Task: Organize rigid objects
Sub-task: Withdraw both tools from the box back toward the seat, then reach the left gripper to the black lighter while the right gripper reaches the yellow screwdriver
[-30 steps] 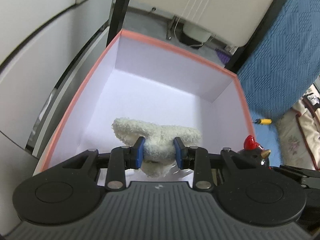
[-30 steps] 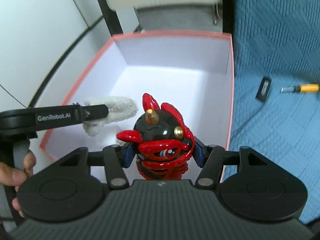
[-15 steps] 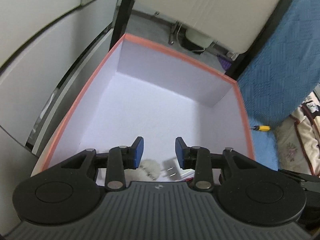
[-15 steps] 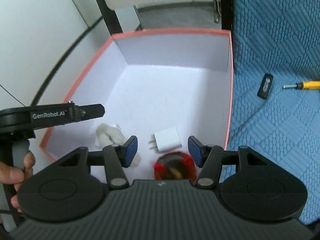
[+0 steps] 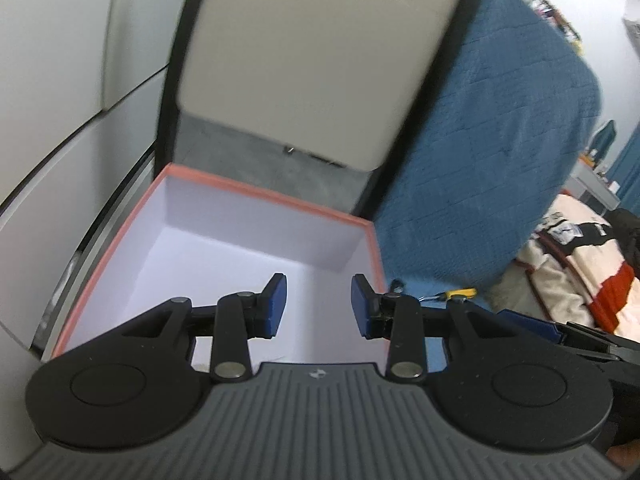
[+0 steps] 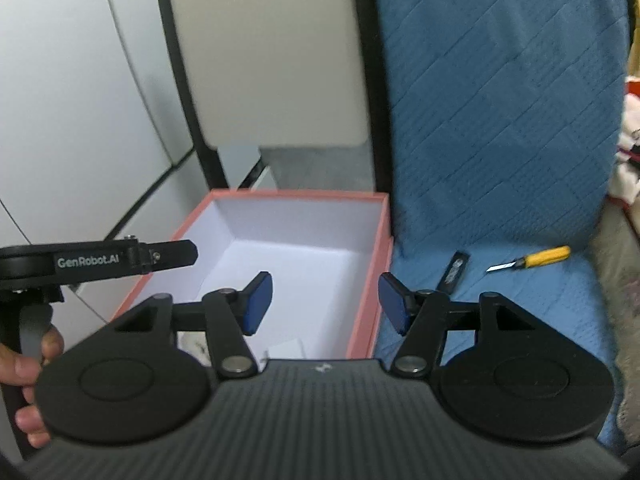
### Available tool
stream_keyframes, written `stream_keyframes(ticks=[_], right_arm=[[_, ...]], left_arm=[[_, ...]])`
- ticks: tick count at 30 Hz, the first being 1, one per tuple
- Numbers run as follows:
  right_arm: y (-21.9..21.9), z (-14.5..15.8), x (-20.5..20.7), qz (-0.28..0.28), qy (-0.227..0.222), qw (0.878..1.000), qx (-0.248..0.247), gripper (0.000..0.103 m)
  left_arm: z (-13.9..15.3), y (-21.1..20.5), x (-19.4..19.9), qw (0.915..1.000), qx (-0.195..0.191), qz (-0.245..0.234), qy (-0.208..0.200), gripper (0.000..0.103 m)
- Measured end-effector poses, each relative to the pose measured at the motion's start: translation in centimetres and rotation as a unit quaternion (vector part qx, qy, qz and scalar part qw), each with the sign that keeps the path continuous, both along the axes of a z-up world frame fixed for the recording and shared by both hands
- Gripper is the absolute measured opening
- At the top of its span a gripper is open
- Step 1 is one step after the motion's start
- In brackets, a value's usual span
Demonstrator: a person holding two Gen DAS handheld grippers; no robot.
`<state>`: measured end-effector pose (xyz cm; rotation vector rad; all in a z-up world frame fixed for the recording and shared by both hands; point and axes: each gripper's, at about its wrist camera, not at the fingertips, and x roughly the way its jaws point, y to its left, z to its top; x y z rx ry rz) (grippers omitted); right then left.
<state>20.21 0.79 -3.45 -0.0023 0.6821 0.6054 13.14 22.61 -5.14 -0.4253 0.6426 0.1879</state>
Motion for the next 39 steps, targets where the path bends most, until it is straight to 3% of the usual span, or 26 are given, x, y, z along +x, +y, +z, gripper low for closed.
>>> stream_keyframes(ticks=[9,21,39], right_arm=[[-6.0,-0.2,-0.7,-0.036,-0.031,0.999,0.004,0.062],[-13.3,-3.0,-1.0,-0.084,-0.027,0.996,0.002,0.062],[-22.1,-9.0,-0.6,-0.155,-0.010,0.988,-0.010,0.062]], left_arm=[[-0.2,-5.8,0.3,0.9993,0.007,-0.030,-0.021,0.041],[-2.7,-13.3,2.0,0.9972,0.018,-0.069,-0.020,0.041],[-7.4,-21.0,3.4,0.9942,0.035,-0.100,0.015,0.041]])
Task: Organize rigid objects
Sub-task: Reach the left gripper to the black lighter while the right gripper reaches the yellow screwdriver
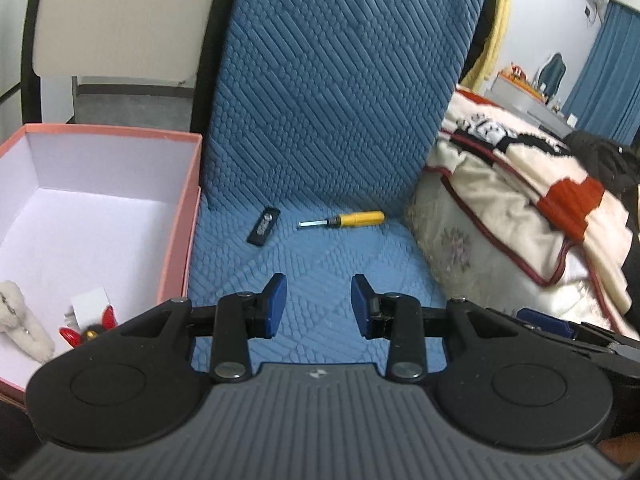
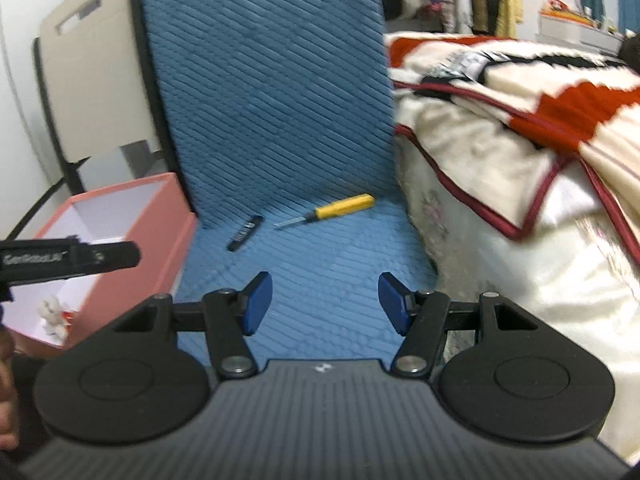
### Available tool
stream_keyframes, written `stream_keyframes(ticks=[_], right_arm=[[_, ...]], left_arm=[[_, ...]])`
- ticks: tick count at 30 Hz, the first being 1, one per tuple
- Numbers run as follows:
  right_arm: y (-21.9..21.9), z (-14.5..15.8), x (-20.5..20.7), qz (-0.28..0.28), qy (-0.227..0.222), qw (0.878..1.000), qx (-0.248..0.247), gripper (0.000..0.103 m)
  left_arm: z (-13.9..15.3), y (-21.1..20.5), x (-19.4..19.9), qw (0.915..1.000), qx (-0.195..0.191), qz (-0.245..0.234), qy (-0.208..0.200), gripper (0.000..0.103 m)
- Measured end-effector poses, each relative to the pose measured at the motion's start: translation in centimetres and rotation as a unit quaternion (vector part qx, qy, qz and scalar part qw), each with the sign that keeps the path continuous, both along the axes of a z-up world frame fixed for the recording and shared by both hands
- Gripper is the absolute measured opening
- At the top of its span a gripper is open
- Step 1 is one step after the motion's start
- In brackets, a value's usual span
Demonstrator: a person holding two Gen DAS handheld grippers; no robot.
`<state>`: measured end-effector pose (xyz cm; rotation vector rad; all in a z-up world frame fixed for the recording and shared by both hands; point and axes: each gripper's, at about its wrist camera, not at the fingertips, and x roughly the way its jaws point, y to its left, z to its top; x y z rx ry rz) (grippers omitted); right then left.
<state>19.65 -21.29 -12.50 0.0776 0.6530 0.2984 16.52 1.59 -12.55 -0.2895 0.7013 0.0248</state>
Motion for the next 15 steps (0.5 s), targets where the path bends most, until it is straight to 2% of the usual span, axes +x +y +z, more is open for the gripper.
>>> stream_keyframes(ticks=[3,8,10,15], right_arm=[[-0.7,-1.1,0.3,-0.014,0.009,1.000,0.011,0.062],[-1.0,-1.5,0.5,-0.015,0.004,1.000,0.016,0.062],[-1.0,-1.7,0.9,-0.018,0.005,1.000,0.019,0.062],[-1.2,-2.1,2.0,-0.020,0.009,0.999,0.034,0.062]], left_arm=[[-0.9,-1.0,0.4,0.9994,0.030,-0.013,0.009,0.041],[-2.4,-1.7,0.9,0.9987,0.032,-0.019,0.033,0.041],[-2.8,-2.1,1.3,0.9981,0.048,-0.018,0.035,0.041],[-3.6,-2.4,2.9,0.9974,0.058,-0.012,0.040,0.041]])
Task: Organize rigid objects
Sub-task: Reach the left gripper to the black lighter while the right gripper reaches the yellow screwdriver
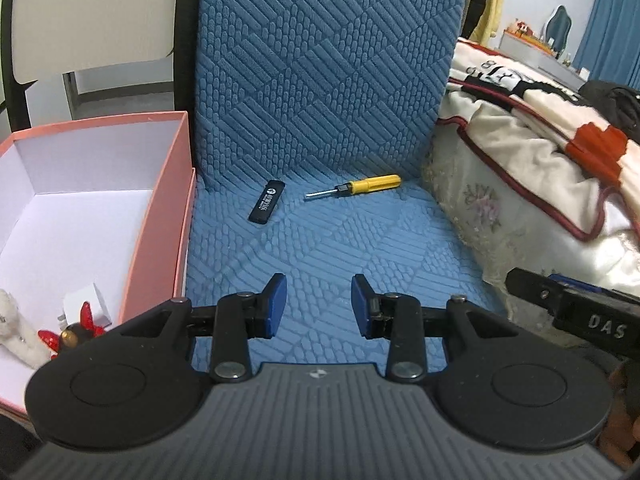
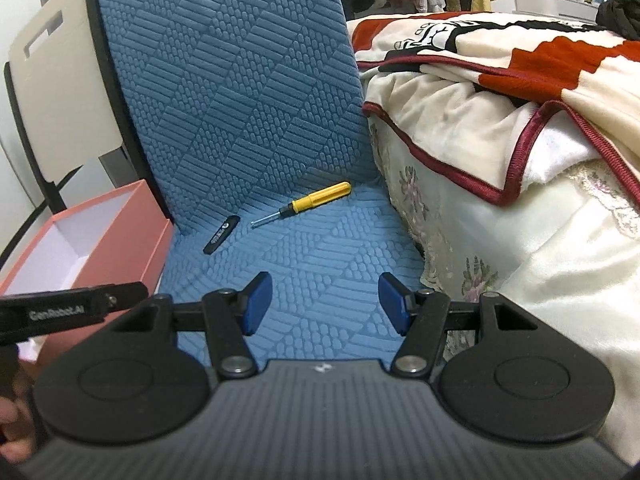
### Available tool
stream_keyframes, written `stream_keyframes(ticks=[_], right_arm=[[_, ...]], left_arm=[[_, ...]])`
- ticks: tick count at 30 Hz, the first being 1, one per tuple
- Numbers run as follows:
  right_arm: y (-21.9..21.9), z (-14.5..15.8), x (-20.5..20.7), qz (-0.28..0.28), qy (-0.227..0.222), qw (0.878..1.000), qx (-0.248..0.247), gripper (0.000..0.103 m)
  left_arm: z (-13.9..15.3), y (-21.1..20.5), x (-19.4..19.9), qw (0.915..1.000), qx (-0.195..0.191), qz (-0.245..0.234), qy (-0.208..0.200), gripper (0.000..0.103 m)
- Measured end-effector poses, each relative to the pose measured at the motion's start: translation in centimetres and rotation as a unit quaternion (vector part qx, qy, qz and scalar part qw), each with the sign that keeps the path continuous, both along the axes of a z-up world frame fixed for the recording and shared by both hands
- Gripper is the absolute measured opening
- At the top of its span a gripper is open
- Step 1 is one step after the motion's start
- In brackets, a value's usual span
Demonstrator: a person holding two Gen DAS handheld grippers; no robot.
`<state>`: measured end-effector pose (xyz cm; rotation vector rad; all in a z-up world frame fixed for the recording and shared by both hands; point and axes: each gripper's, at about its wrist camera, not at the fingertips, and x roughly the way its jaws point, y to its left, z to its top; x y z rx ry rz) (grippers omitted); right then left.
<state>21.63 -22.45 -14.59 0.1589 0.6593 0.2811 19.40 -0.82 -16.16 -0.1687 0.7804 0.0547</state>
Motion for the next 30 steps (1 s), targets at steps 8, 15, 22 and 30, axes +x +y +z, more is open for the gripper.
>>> stream_keyframes(ticks=[8,15,22,30], right_arm=[[0.2,-0.3,3.1,-0.002,0.010,0.999,0.031,0.062],[1.7,-1.1,7.1,-0.002,0.033,0.999,0.034,0.062],[3.2,-2.2,11.1,0.002,0.062,0.997,0.040,0.062],[3.6,-2.9,16.2,-0.016,0.102,0.993,0.065,0.062]], left_arm=[[-1.9,-0.6,2.9,0.9993,0.033,-0.013,0.010,0.041],[-3.2,-0.2,5.5,0.9997,0.022,-0.004,0.013,0.045],[-4.1,0.2,8.4,0.9996,0.025,-0.009,0.007,0.051],[-4.6,0.9,12.4,0.9981,0.059,-0.014,0.011,0.058]])
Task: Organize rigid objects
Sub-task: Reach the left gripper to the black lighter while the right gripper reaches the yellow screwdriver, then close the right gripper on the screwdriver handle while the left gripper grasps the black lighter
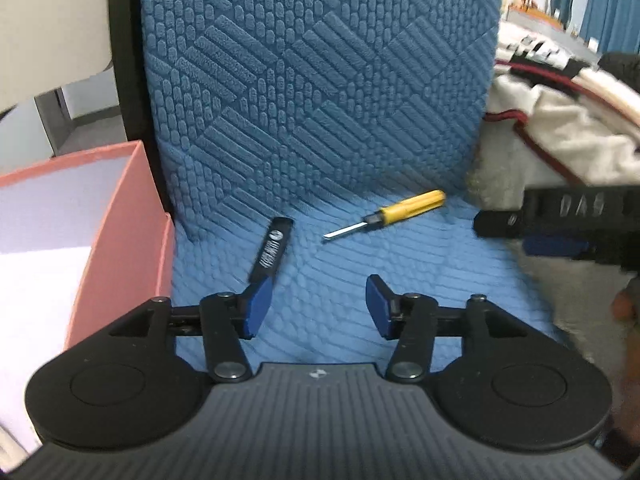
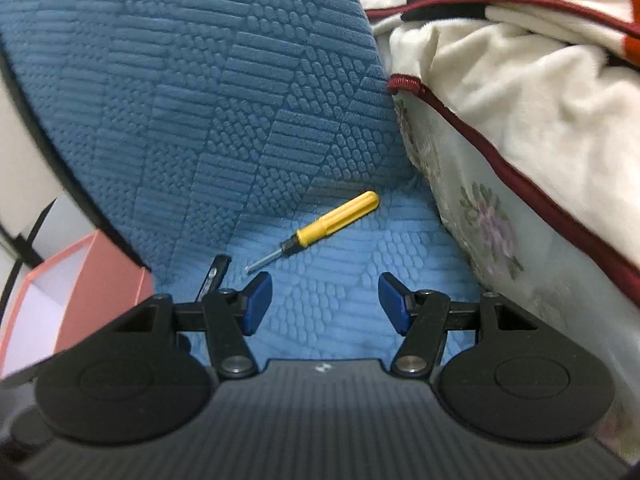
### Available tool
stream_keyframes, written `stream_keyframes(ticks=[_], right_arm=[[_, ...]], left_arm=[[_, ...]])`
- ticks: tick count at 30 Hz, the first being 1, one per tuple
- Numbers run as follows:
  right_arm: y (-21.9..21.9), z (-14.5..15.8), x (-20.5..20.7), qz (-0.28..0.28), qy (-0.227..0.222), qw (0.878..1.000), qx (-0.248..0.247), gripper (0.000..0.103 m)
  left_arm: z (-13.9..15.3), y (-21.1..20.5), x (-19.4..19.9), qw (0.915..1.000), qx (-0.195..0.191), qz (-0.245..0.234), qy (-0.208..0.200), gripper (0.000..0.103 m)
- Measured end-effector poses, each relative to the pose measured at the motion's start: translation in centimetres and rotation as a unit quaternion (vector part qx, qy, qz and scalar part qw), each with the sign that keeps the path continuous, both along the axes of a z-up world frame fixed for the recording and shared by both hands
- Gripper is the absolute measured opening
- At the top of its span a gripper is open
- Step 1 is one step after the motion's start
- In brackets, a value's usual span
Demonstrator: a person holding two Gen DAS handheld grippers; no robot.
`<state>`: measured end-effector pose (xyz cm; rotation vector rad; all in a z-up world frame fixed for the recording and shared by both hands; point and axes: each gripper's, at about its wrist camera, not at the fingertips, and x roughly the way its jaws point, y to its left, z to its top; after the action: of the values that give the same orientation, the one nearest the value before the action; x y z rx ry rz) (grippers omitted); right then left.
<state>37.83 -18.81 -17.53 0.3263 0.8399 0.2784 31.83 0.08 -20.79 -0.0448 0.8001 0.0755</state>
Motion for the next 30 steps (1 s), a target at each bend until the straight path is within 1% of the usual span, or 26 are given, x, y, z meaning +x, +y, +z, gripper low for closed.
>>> stream_keyframes(ticks=[2,3,6,8,9,10,12,14,17,20,22,24,27,30], right_arm=[[-0.1,-0.3,1.6,-0.013,0.020,1.000,0.016,0.062],[-0.1,-0.4,2.4,-0.021,0.029,0.999,0.020,0.062],[0.3,-0.5,4.5,-0.034,0.042,0.998,0.028,0.063],[0.8,-0.9,5.9,-0.041,0.057,0.997,0.026,0.063],[1.2,-1.2,6.6,-0.042,0.066,0.996,0.029,0.064],[1.4,-1.5,7.1,-0.044,0.074,0.996,0.034,0.064],[2.4,-2.3,8.2,-0.053,0.096,0.993,0.039,0.064],[3.9,-2.9,9.1,-0.050,0.107,0.993,0.031,0.064],[5.5,-3.4,10.2,-0.063,0.115,0.991,0.028,0.064],[7.3,-3.8,11.0,-0.071,0.113,0.991,-0.003,0.063],[8.3,-4.2,11.5,-0.076,0.112,0.990,-0.026,0.063],[8.9,-4.7,11.9,-0.083,0.121,0.988,-0.038,0.062],[10.1,-5.3,12.5,-0.082,0.120,0.987,-0.069,0.062],[10.9,-5.7,12.7,-0.080,0.119,0.985,-0.093,0.063]], left_arm=[[-0.4,0.3,0.9,0.9999,0.010,0.001,0.002,0.059],[-0.6,0.5,1.4,0.9999,0.009,0.004,0.003,0.059],[-1.4,1.3,2.9,0.9997,-0.010,0.018,0.010,0.059],[-1.8,1.8,3.8,0.9992,-0.028,0.025,0.014,0.059],[-2.1,2.0,4.2,0.9989,-0.029,0.033,0.017,0.059],[-2.4,2.1,4.6,0.9988,-0.025,0.038,0.019,0.059],[-3.0,2.2,5.4,0.9980,-0.004,0.054,0.032,0.059],[-3.4,2.6,6.0,0.9977,-0.010,0.059,0.033,0.059],[-4.2,3.4,6.6,0.9968,-0.007,0.070,0.038,0.058],[-4.8,4.0,7.0,0.9962,-0.022,0.075,0.040,0.058],[-4.9,4.0,7.1,0.9963,-0.018,0.075,0.040,0.057],[-5.1,4.0,7.2,0.9963,-0.016,0.074,0.040,0.056],[-5.6,4.1,7.3,0.9959,-0.026,0.072,0.047,0.048],[-6.4,4.4,7.2,0.9941,-0.042,0.080,0.061,0.045]])
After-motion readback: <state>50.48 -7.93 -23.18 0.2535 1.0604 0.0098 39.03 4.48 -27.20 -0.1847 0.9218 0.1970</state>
